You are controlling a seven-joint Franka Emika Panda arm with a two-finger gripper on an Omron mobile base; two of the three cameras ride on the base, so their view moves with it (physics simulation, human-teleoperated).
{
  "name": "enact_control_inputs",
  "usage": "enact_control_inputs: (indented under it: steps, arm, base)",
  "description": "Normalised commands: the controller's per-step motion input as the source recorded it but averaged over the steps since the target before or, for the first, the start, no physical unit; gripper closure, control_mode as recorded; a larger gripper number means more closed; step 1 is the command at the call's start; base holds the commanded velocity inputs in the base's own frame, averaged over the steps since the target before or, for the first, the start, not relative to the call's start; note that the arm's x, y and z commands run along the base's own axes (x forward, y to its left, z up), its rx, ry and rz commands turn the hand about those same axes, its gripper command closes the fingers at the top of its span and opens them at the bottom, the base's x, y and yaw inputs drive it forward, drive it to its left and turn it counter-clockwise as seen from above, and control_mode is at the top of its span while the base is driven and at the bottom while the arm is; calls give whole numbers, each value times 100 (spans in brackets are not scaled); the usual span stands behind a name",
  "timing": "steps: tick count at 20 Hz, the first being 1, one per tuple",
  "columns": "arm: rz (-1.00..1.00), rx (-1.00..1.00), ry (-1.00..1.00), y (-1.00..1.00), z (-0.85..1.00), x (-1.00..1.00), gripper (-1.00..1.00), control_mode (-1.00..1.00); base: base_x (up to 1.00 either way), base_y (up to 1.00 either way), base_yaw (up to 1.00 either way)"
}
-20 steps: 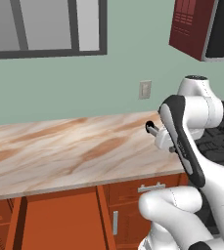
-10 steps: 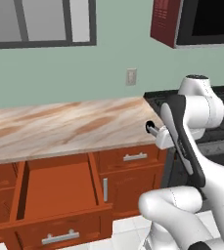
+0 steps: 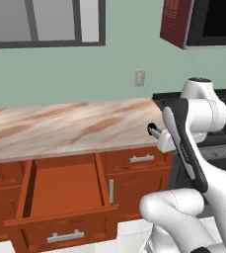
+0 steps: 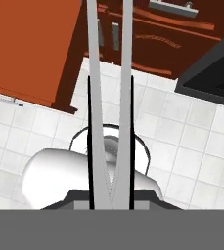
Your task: Take the tongs from the drawer on the left and place them on the dining counter next to the tray containing the hot dog.
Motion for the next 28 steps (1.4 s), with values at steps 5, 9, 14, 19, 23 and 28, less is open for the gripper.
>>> enact_control_inputs:
  steps: [5,9,14,19,23,28]
  arm:
    - [0,0,0,0,0,0,100,100]
    - [0,0,0,0,0,0,100,100]
    - [0,0,0,0,0,0,100,100]
    - [0,0,0,0,0,0,100,100]
    - [0,0,0,0,0,0,100,100]
    - [0,0,0,0,0,0,100,100]
  base:
    - [-4,-1,62]
    - [0,0,75]
    - [1,0,85]
    - [-14,0,95]
    - [-7,0,100]
    - [0,0,100]
